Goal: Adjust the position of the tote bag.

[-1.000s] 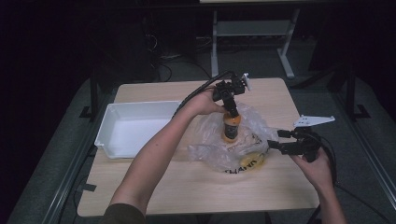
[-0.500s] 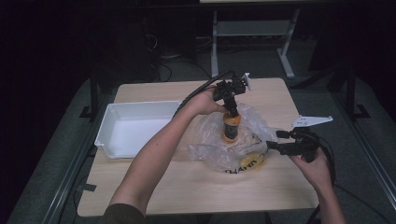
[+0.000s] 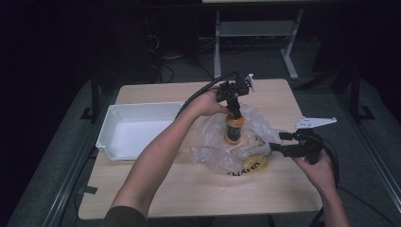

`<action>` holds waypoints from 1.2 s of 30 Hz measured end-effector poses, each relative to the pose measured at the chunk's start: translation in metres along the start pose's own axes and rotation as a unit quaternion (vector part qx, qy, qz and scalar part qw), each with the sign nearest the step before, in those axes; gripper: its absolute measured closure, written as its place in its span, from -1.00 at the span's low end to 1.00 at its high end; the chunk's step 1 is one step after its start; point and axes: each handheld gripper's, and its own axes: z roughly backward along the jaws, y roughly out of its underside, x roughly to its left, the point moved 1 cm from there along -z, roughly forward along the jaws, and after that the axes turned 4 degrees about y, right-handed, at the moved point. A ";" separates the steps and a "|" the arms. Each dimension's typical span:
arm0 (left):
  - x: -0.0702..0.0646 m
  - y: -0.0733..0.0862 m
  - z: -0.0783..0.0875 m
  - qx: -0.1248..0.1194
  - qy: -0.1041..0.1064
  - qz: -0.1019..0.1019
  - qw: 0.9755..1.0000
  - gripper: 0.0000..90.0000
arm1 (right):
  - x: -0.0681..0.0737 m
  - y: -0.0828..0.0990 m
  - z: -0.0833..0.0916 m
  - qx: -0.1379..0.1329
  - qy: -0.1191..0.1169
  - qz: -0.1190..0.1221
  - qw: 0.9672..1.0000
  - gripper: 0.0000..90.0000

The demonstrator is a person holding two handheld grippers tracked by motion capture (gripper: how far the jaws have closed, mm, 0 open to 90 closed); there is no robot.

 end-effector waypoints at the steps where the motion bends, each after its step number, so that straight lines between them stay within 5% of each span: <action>1: 0.000 0.000 0.000 0.000 0.000 0.000 1.000 0.31 | 0.000 0.000 0.000 0.000 0.000 0.000 1.000 -0.26; 36: -0.001 -0.001 0.000 0.003 -0.004 0.000 1.000 0.31 | 0.001 -0.001 -0.001 0.003 -0.006 -0.002 1.000 -0.25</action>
